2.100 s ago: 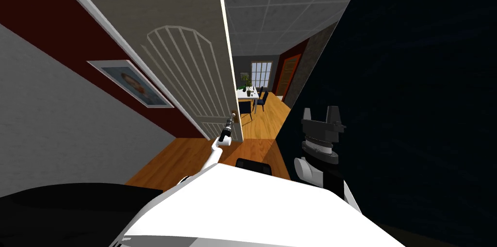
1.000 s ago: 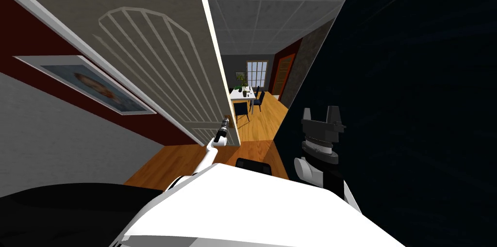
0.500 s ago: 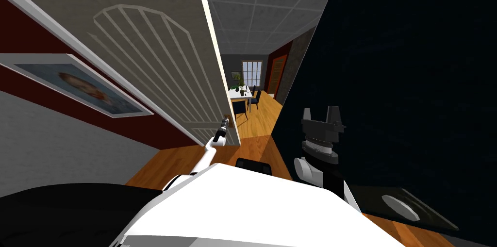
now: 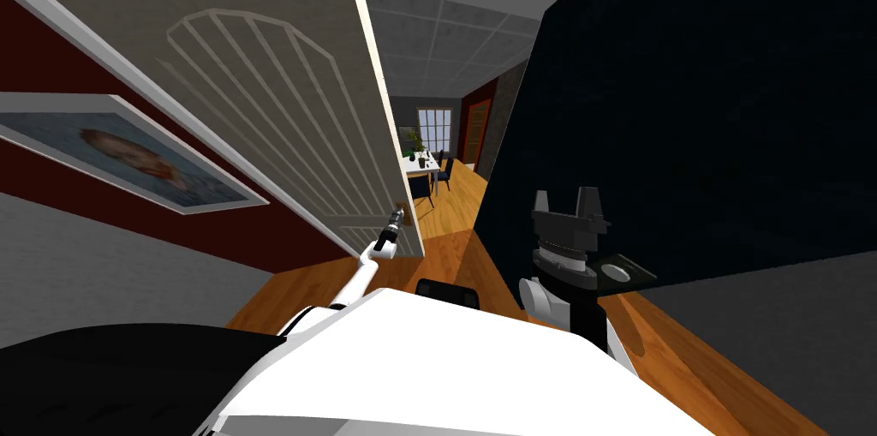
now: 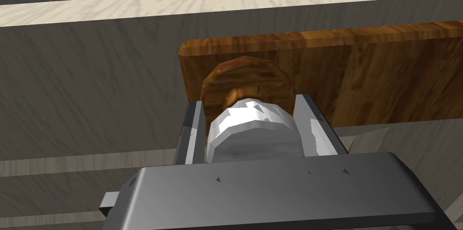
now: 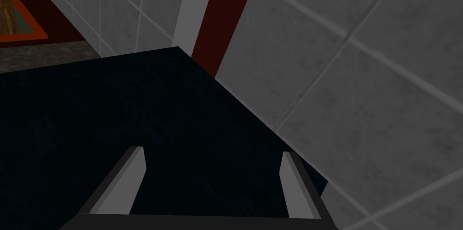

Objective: Pull the door open

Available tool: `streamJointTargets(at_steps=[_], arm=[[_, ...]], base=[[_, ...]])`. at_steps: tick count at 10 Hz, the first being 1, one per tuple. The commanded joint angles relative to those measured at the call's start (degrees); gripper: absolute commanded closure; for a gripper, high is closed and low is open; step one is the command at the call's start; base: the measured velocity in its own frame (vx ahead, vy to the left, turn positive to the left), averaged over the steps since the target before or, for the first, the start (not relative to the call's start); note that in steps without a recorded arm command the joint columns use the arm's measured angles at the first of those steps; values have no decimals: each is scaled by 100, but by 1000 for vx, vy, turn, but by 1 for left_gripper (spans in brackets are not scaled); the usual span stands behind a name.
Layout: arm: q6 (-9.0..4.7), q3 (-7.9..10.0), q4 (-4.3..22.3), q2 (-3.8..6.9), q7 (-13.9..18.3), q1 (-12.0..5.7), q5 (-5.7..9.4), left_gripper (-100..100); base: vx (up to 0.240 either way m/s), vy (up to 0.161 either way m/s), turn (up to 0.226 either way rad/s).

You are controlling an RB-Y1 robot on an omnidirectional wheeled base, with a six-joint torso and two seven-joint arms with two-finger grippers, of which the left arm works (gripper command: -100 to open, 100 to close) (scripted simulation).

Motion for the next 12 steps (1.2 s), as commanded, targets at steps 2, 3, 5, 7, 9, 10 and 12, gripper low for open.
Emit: streamJointTargets(at_steps=[2, 3, 5, 7, 9, 10, 12], arm=[[-7, -59, -5, 64, 63, 0, 8, 100], [-40, -183, -47, 157, 170, 75, 11, 100], [-94, -313, -119, 286, 292, 153, 19, 100], [-141, -427, -181, 399, 399, 222, 26, 100], [-194, -552, -251, 523, 518, 297, 34, 100], [-216, -606, -280, 577, 568, 330, 37, 100], [-267, -687, -308, 653, 633, 417, 35, 100]], base=[[-178, 55, -99], [-185, 51, -136], [-263, 98, -155], [-235, 102, -137], [-251, 99, -138], [-208, 70, -93], [-112, 44, -70]])
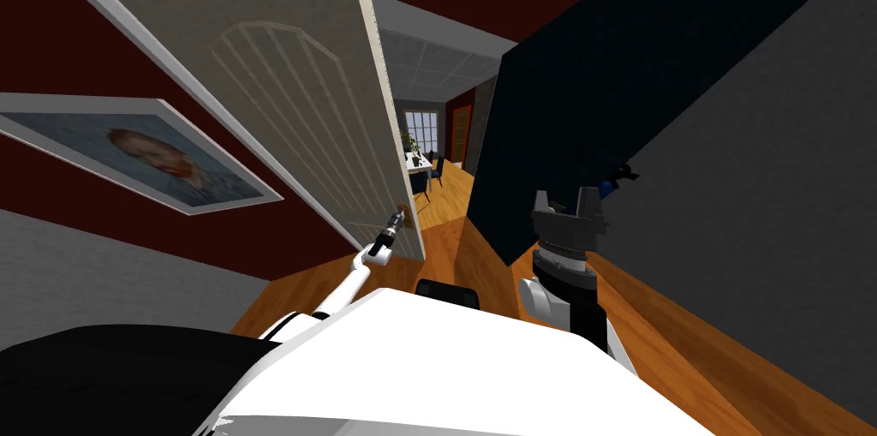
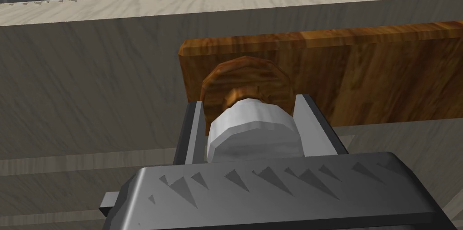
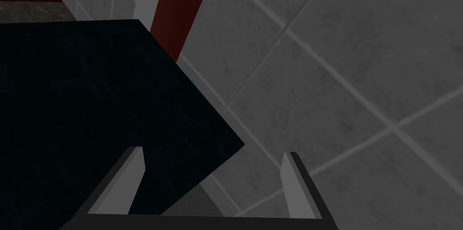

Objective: Pull the door open

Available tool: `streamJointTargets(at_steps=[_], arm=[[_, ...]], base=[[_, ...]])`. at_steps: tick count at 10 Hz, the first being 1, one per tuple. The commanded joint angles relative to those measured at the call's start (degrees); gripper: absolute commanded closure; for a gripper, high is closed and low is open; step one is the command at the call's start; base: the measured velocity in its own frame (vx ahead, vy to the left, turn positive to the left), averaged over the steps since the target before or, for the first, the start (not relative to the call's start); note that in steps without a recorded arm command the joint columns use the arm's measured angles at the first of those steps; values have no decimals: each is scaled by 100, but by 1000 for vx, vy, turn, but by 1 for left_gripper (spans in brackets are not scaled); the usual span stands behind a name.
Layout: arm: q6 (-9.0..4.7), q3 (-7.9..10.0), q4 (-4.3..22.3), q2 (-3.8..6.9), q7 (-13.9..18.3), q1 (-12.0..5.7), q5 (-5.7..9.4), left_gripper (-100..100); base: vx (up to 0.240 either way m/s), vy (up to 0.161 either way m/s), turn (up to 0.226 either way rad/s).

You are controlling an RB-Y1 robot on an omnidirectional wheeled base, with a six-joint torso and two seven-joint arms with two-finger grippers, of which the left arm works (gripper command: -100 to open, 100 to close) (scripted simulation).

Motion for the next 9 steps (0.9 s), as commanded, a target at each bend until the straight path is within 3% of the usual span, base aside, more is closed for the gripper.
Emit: streamJointTargets(at_steps=[1, 7, 8, 9], arm=[[-66, -68, -54, 88, 81, 50, 3, 100], [-356, -381, -272, 520, 435, 337, 28, 100], [-389, -418, -298, 570, 476, 370, 30, 100], [-358, -415, -282, 522, 442, 346, 23, 100]], base=[[-206, 96, -135], [-201, 94, -113], [-203, 98, -103], [-93, 35, -34]])
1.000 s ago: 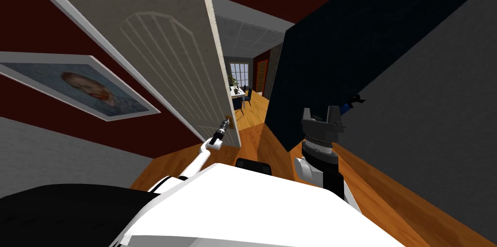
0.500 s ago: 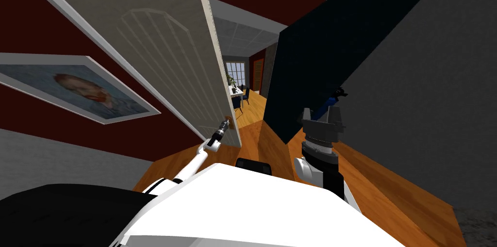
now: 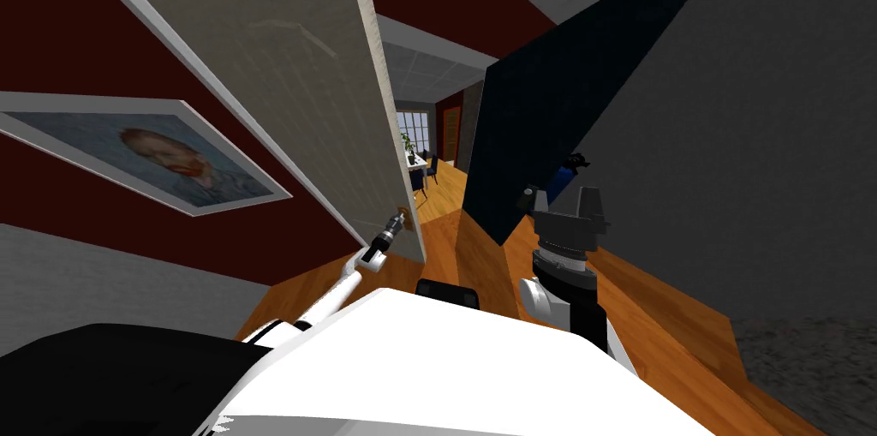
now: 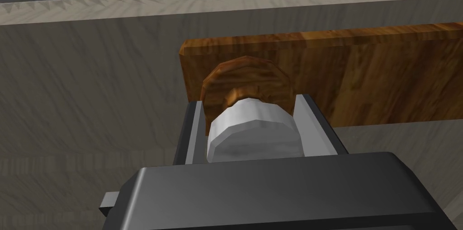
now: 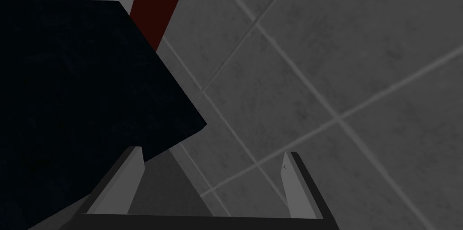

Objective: Pull the door open

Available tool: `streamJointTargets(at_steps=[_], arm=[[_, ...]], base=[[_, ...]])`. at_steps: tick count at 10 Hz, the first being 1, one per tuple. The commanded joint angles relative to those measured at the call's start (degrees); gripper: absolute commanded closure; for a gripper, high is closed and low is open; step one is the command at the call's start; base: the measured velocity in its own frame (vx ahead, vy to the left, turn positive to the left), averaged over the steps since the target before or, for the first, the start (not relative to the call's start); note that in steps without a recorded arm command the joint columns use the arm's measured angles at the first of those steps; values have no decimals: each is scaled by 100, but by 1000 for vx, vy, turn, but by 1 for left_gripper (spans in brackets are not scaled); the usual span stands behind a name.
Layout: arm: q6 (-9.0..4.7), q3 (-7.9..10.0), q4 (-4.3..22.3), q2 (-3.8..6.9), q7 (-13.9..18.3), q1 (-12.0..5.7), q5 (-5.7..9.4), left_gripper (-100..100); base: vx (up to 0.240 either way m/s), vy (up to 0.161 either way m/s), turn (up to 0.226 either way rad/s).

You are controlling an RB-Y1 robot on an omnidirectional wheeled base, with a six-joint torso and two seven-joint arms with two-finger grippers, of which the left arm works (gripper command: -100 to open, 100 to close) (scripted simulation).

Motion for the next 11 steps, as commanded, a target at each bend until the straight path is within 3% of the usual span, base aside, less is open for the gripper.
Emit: streamJointTargets(at_steps=[1, 2, 8, 9, 10, 11], arm=[[-129, -67, -49, 135, 90, 100, 6, 100], [-169, -87, -64, 177, 118, 131, 8, 100], [-652, -337, -247, 684, 457, 508, 33, 100], [-703, -363, -267, 738, 493, 548, 35, 100], [-669, -364, -246, 691, 462, 521, 27, 100], [-767, -418, -227, 760, 518, 579, 19, 100]], base=[[-136, 63, -110], [-169, 76, -116], [-182, 95, -104], [-170, 84, -72], [-72, 33, -13], [-117, 56, -97]])
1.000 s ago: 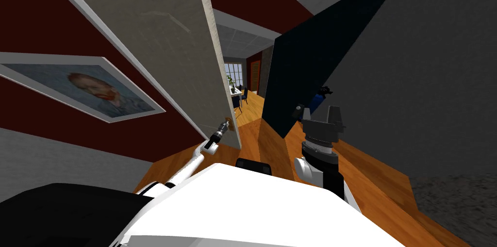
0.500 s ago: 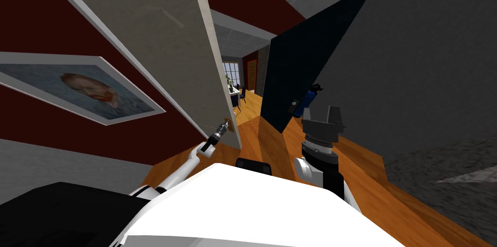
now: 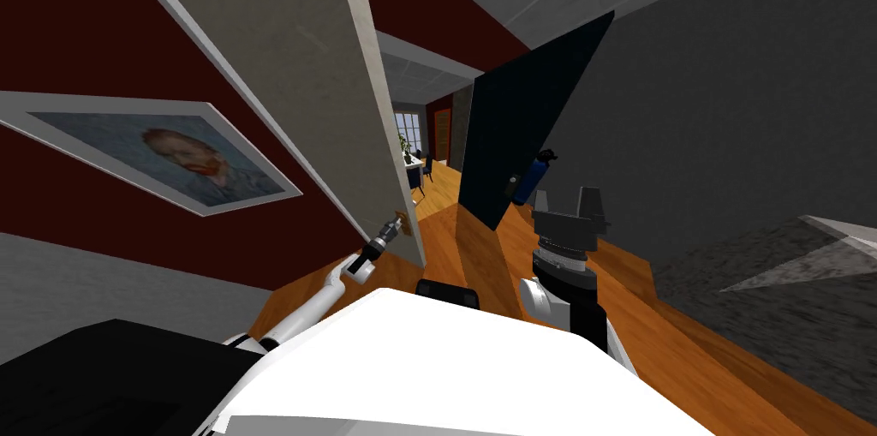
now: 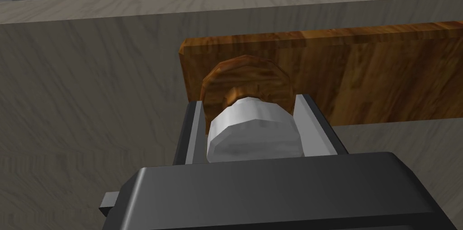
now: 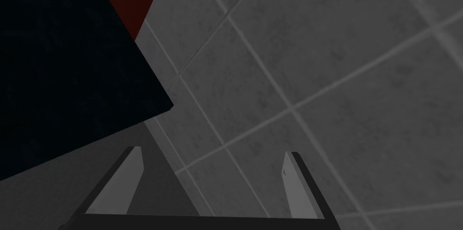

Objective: Pull the door open

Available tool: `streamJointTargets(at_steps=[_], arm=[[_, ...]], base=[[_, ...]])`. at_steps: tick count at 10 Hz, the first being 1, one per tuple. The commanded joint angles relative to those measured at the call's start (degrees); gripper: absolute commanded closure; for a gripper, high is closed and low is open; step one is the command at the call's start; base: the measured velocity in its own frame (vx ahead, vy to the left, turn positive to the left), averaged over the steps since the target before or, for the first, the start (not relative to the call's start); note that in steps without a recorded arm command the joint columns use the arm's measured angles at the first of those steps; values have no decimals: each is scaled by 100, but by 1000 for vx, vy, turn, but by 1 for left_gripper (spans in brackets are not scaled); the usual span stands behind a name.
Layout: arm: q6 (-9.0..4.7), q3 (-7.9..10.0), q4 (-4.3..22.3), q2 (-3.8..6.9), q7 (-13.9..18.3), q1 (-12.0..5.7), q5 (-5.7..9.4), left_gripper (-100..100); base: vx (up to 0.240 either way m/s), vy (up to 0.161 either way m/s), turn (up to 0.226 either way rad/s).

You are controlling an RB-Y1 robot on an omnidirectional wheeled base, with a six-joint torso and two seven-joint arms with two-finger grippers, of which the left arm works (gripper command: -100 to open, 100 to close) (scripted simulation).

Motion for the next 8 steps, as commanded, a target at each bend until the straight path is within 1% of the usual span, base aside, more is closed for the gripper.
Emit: streamJointTargets(at_steps=[1, 2, 3, 4, 6, 7, 8], arm=[[-127, -34, -7, 92, 63, 45, -3, 100], [-169, -47, -3, 125, 84, 60, -3, 100], [-261, -77, 6, 195, 132, 92, -5, 100], [-308, -92, 10, 232, 156, 109, -6, 100], [-499, -153, 28, 378, 255, 175, -10, 100], [-543, -168, 32, 412, 278, 191, -11, 100], [-621, -193, 40, 471, 318, 218, -12, 100]], base=[[-181, 97, -140], [-167, 88, -114], [-143, 98, -110], [-157, 113, -97], [-178, 110, -147], [-192, 112, -91], [-160, 112, -84]])
